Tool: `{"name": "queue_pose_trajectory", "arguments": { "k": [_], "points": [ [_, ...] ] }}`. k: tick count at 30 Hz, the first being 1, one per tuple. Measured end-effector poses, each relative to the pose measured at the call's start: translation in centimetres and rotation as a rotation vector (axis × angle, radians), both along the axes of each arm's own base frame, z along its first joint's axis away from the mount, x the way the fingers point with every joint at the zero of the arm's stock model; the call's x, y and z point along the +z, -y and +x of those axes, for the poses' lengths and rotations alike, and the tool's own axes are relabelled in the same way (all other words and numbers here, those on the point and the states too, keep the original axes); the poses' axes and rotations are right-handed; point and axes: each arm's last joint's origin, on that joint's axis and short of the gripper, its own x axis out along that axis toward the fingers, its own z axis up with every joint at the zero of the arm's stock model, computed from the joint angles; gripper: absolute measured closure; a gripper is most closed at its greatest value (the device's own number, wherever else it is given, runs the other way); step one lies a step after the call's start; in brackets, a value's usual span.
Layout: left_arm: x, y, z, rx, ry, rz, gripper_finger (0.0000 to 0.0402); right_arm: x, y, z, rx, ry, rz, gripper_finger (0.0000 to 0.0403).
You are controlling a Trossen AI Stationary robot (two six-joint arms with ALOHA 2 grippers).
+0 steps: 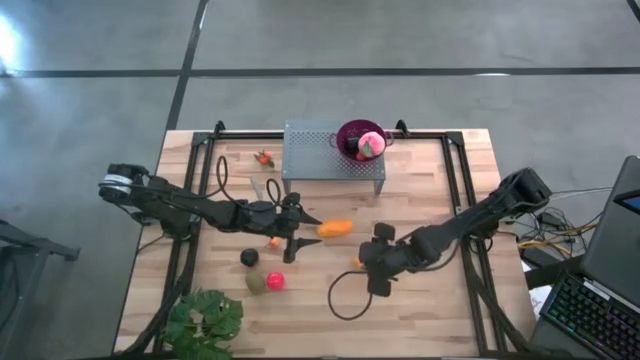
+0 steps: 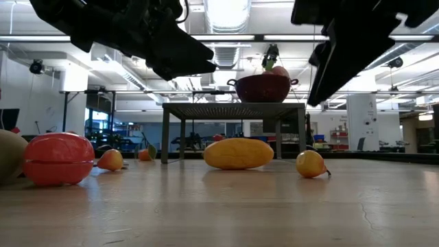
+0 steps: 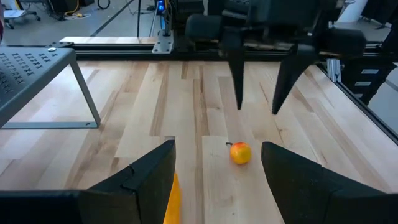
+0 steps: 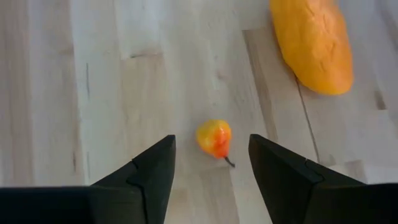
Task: Pick & Place Fruit
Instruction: Put the pear into the purple bowl on the shelf
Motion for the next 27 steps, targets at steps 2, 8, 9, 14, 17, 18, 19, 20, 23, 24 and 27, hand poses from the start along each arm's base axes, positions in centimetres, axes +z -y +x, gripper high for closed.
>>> {"name": "queue_pose_trajectory", "arguments": {
  "k": [2,8,9,14,17,18,19,20,23,24,27],
  "points": [
    [0.0,0.0,0.0,0.000,0.000,0.000,0.0158,-0.6,0.2,0.0,-0.003,0.004,0.010,0.0199],
    [0.0,0.0,0.0,0.000,0.000,0.000,0.0158,-1.9,0.9,-0.1,-0.016,0.031,0.029,0.0191],
    [0.0,0.0,0.0,0.000,0.000,0.000,0.0158,-2.1,1.0,-0.1,-0.018,0.037,0.032,0.0190],
    [0.0,0.0,0.0,0.000,0.000,0.000,0.0158,-2.7,1.1,-0.2,-0.018,0.060,0.041,0.0178],
    [0.0,0.0,0.0,0.000,0.000,0.000,0.0158,-2.9,1.0,-0.3,-0.018,0.064,0.044,0.0168],
    [0.0,0.0,0.0,0.000,0.000,0.000,0.0158,-2.9,1.0,-0.2,-0.018,0.074,0.048,0.0165],
    [0.0,0.0,0.0,0.000,0.000,0.000,0.0158,-3.0,1.1,-0.2,-0.019,0.079,0.050,0.0162],
    [0.0,0.0,0.0,0.000,0.000,0.000,0.0158,-3.3,1.1,-0.2,-0.019,0.082,0.051,0.0159],
    [0.0,0.0,0.0,0.000,0.000,0.000,0.0158,-4.1,1.1,-0.3,-0.020,0.078,0.050,0.0150],
    [0.0,0.0,0.0,0.000,0.000,0.000,0.0158,-4.4,1.1,-0.2,-0.020,0.081,0.051,0.0148],
    [0.0,0.0,0.0,0.000,0.000,0.001,0.0158,-5.1,1.0,-0.1,-0.019,0.071,0.046,0.0142]
  ]
}}
